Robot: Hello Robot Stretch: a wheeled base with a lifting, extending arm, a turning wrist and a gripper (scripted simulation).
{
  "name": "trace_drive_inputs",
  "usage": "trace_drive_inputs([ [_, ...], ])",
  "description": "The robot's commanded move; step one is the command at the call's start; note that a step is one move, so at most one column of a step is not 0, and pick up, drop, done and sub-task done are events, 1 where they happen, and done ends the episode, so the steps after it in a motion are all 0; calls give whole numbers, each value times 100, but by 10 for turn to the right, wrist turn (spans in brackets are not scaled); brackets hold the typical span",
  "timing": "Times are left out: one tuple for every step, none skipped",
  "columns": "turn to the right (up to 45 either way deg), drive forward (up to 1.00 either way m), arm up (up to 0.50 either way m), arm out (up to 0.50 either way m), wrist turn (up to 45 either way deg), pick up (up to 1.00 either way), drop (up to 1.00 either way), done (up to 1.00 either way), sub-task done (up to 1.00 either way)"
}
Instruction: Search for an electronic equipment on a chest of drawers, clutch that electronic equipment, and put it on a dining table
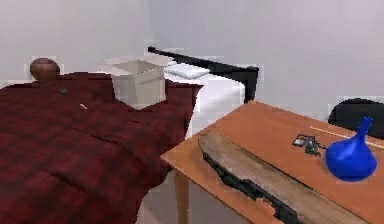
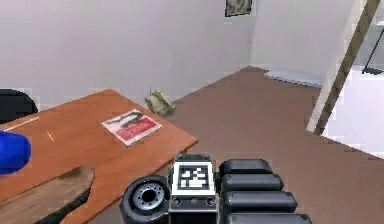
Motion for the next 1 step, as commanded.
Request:
trace_drive_inputs([
  [420, 0, 0, 0, 0, 0, 0, 0, 0],
])
